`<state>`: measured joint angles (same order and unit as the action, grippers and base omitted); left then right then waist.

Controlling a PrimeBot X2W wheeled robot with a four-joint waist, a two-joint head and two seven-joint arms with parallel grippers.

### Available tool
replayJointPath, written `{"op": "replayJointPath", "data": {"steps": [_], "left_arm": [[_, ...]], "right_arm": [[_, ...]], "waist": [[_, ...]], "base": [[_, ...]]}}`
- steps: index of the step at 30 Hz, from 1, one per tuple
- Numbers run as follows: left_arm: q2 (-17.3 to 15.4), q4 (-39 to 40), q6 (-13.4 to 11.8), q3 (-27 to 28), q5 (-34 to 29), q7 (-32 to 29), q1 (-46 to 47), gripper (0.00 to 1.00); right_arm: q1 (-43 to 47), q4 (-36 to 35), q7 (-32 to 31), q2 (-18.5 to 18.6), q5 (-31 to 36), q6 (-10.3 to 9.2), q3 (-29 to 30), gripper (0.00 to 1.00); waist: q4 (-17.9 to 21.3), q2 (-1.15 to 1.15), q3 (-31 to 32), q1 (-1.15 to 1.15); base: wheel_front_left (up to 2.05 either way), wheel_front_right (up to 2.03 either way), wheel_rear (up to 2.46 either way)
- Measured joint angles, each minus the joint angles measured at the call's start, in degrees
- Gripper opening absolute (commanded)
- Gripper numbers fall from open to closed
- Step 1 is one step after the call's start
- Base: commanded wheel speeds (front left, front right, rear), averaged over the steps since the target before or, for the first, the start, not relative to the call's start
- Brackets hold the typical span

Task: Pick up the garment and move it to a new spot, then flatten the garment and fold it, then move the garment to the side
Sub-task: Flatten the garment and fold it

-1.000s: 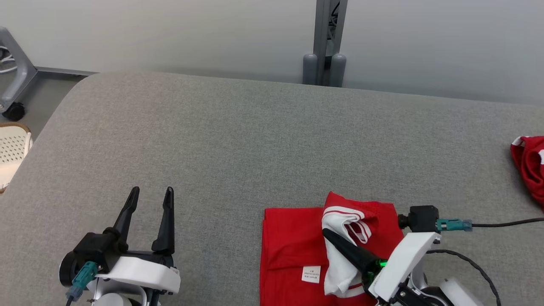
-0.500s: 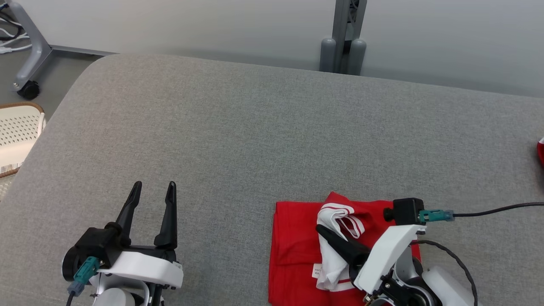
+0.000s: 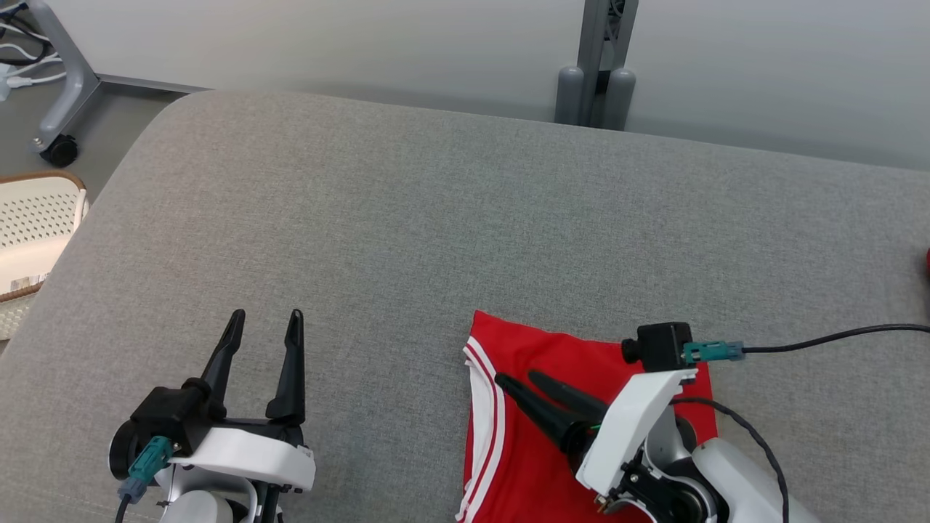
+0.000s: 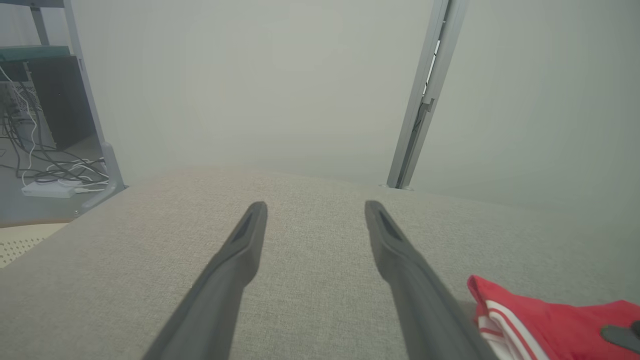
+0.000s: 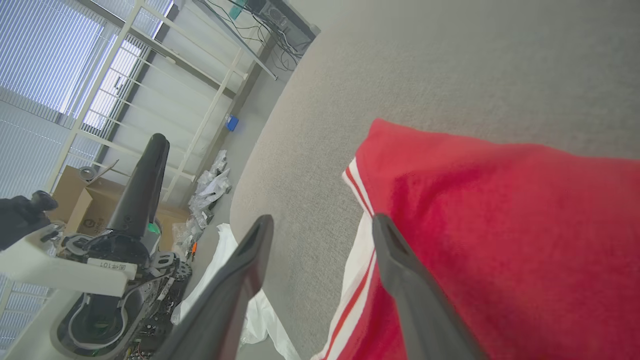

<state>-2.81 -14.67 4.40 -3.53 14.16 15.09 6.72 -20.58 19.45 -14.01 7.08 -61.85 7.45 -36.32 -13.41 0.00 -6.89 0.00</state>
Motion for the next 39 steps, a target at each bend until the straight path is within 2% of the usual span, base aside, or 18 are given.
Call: {"op": "replayJointPath", "data": {"steps": [4, 7, 12, 18, 23, 27, 33, 39], "left_arm": [[0.0, 0.1, -0.1, 0.2, 0.0, 0.0, 0.0, 1.0], [0.0, 0.4, -0.1, 0.3, 0.0, 0.0, 0.0, 1.0], [0.0, 1.6, -0.1, 0.7, -0.1, 0.0, 0.0, 1.0], [0.0, 3.5, 0.0, 0.9, 0.2, 0.0, -0.2, 1.0], [0.0, 4.7, 0.0, 0.7, 0.3, 0.0, -0.6, 1.0], [0.0, 4.8, 0.1, 0.7, 0.0, 0.0, -2.0, 1.0], [0.0, 4.9, 0.2, 0.3, -0.5, 0.0, -3.6, 1.0], [0.0, 4.6, 0.7, 0.2, -0.8, 0.0, -5.4, 1.0]], "right_arm": [[-0.3, -2.4, 1.6, 1.5, 1.6, 0.0, 0.3, 1.0], [-0.5, -4.2, 4.7, 4.2, 5.0, 0.0, 1.3, 1.0], [-1.3, -5.4, 14.4, 9.9, 16.9, 0.0, 4.7, 1.0], [0.6, -4.2, 26.8, 13.2, 34.2, 0.01, 12.8, 1.0], [5.3, -6.0, 28.8, 9.4, 44.6, 0.03, 23.2, 1.0], [10.5, -11.2, 29.0, 4.7, 49.0, 0.03, 30.3, 1.0], [17.7, -13.6, 29.0, 0.2, 51.3, 0.03, 32.9, 1.0], [21.2, -13.8, 29.0, -1.4, 52.9, 0.03, 33.3, 1.0]], "waist": [[0.2, 0.0, 0.5, 0.0], [0.6, 0.0, 1.0, 0.0], [1.7, 0.0, 1.9, 0.0], [3.5, 0.0, 3.4, 0.0], [5.1, 0.0, 4.5, 0.0], [6.0, 0.0, 5.4, 0.0], [6.8, 0.0, 6.2, 0.0], [6.9, 0.0, 6.3, 0.0]], "base": [[0.0, 0.0, 0.0], [0.0, 0.0, 0.0], [0.0, 0.0, 0.0], [0.0, 0.0, 0.0], [0.0, 0.0, 0.0], [0.0, 0.0, 0.0], [0.0, 0.0, 0.0], [0.0, 0.0, 0.0]]}}
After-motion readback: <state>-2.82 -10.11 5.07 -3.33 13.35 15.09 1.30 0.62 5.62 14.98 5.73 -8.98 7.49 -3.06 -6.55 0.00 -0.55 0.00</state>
